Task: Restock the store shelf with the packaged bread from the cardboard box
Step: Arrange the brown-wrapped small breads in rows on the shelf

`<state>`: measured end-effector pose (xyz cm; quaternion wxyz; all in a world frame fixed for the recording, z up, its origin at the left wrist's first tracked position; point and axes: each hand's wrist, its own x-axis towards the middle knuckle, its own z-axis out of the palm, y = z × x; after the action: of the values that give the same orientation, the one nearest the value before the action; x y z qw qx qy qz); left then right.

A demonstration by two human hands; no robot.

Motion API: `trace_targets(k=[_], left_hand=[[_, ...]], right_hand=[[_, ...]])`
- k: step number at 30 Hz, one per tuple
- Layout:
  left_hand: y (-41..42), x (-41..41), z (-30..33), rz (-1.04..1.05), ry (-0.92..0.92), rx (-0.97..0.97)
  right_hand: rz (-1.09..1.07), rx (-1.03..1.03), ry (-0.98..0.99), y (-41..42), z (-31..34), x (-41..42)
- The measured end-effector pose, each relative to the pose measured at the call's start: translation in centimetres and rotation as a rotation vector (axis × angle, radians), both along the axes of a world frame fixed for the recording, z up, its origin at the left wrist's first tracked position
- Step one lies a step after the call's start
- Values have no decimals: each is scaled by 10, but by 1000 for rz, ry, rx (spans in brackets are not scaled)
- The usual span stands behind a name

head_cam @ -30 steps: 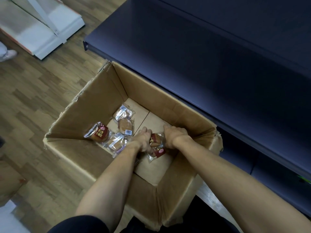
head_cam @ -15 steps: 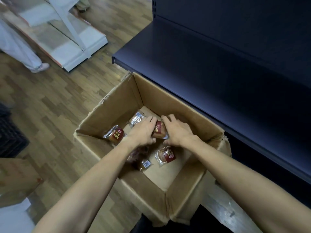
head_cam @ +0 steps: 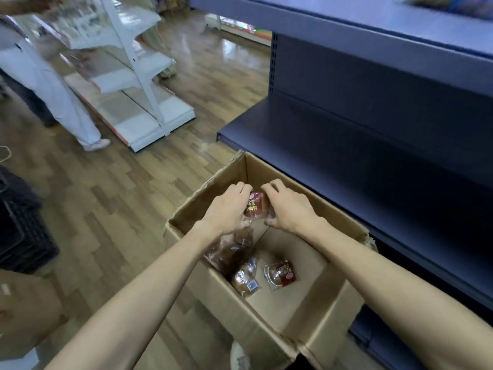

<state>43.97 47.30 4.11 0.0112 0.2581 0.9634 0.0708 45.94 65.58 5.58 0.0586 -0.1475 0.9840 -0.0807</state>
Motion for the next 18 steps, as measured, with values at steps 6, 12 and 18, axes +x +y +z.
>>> trace_targets(k=[6, 12, 18], left_hand=[[-21, 3, 30, -23, 91, 94], [-49, 3, 62, -58, 166, 160], [-81, 5, 88, -35, 221, 172]], right_hand=[[36, -54, 165, -21, 32, 8], [21, 14, 348, -31, 58, 8], [-39, 97, 445, -26, 99, 7]])
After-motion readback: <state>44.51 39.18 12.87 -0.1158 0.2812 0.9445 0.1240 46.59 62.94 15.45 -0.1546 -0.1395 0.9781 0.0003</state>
